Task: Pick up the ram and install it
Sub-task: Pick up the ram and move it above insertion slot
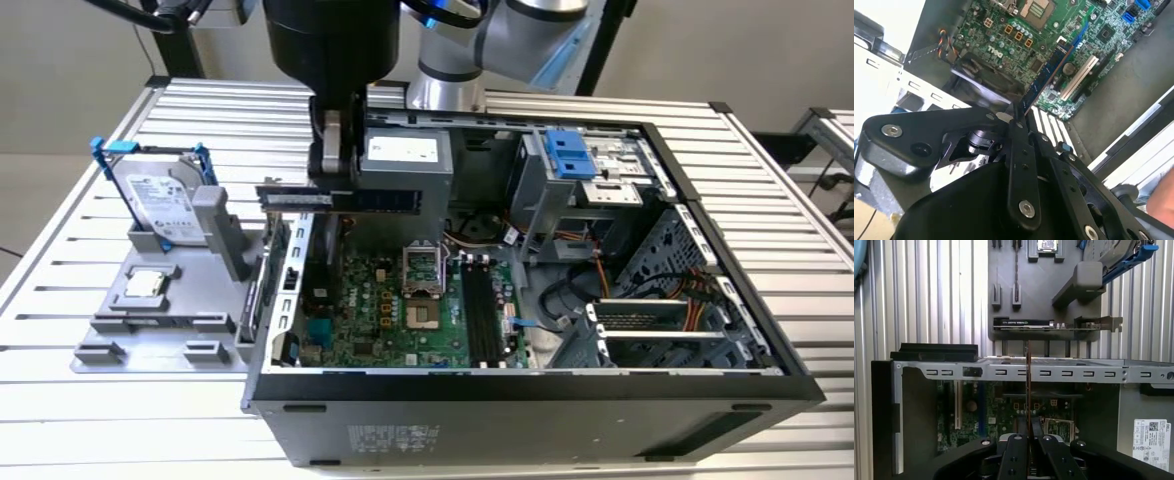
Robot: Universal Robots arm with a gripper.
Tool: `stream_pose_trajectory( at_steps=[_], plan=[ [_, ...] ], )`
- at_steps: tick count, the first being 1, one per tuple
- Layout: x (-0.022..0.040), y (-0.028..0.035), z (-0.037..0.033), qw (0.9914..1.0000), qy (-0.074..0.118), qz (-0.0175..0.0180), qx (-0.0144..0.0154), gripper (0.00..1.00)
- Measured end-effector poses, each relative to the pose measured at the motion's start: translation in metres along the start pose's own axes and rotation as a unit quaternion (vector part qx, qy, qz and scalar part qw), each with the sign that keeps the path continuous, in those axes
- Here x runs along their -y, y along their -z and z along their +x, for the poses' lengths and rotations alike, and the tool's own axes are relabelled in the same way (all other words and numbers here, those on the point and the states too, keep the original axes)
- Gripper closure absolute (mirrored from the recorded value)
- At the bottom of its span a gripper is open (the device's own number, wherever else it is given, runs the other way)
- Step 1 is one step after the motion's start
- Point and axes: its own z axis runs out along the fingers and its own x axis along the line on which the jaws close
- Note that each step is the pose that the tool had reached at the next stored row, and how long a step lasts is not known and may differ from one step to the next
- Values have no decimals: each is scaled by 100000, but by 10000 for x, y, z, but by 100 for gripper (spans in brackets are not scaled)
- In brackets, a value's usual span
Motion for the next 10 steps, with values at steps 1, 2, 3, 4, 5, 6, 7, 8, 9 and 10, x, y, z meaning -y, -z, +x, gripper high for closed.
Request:
stream_pose_trajectory(
  at_steps=[1, 2, 3, 4, 5, 6, 7, 8, 9, 10],
  plan=[
    [3, 0, -3, 100000, -6, 0, 2, 100],
    [8, 0, -5, 100000, -7, -2, 1, 100],
    [15, 0, -7, 100000, 2, 1, 3, 100],
    [23, -1, -9, 100000, 4, -1, 4, 100],
    [32, -1, -11, 100000, 4, 3, 6, 100],
    [41, -1, -15, 100000, -1, 3, 4, 100],
    [52, -1, -19, 100000, 1, 1, 3, 100],
    [62, -1, -23, 100000, 2, -2, 0, 100],
    [71, -1, -27, 100000, 3, 0, 3, 100],
    [82, -1, -32, 100000, 1, -1, 2, 100]
  ],
)
